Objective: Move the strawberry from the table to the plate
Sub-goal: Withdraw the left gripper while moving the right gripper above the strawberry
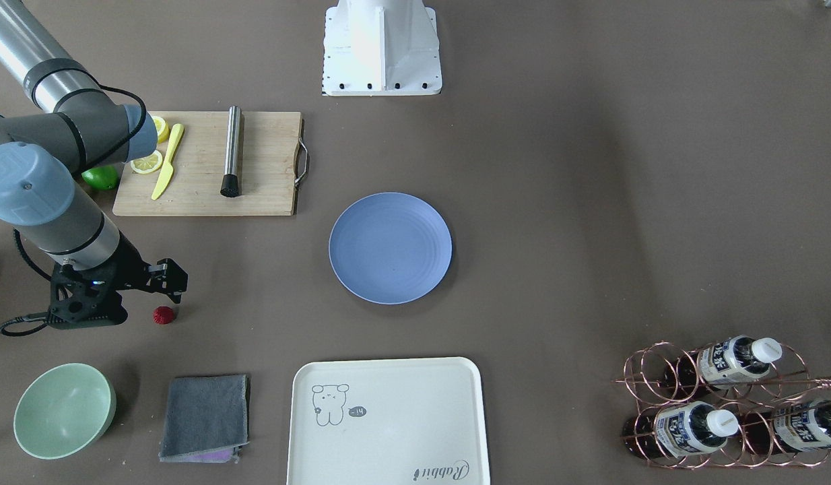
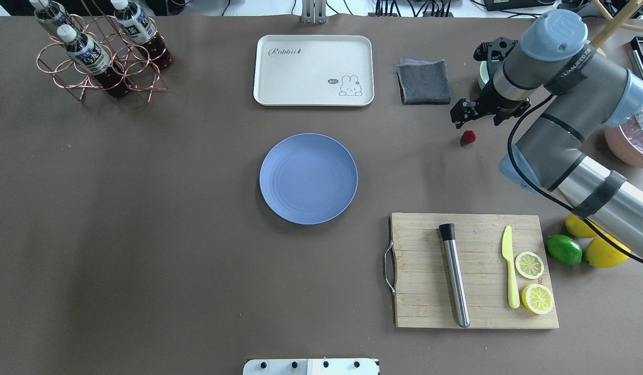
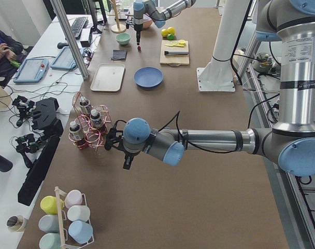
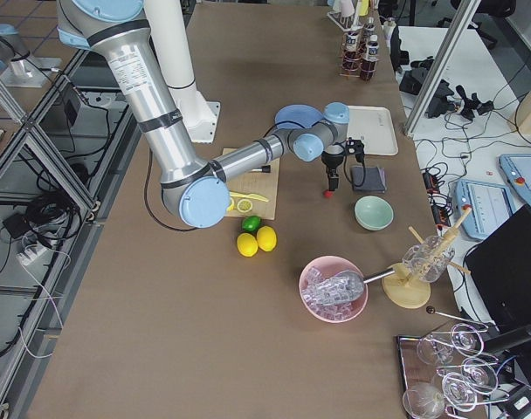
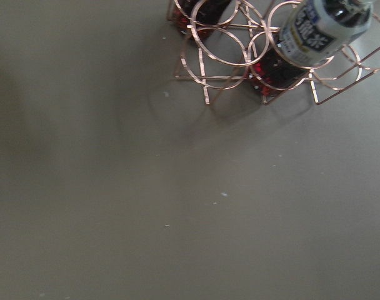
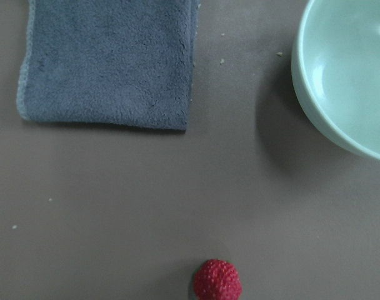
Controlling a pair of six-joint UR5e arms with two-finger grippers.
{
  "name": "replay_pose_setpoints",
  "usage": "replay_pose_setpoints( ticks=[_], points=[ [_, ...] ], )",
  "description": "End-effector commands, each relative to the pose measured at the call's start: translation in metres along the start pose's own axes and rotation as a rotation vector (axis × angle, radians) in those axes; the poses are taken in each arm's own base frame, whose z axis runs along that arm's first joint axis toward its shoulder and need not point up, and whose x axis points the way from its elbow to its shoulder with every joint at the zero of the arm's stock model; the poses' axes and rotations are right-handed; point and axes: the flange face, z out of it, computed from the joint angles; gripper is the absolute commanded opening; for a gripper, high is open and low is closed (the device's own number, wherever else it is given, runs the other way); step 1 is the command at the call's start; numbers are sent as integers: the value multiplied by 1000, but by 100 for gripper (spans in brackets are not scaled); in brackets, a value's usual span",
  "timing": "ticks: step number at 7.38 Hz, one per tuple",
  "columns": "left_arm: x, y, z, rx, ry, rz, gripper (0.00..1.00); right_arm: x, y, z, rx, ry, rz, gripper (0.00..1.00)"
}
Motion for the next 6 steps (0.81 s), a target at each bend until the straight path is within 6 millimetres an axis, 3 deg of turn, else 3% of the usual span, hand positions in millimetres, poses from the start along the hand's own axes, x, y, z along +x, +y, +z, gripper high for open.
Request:
replay_pose_setpoints(
  ticks=[1,6],
  points=[
    [-10,4,-8,1,-10,7,98,7,-5,34,25,-10,-21,86],
    [-8,3,-10,5,-4,8,98,7,10,45,14,-7,-36,72]
  ],
)
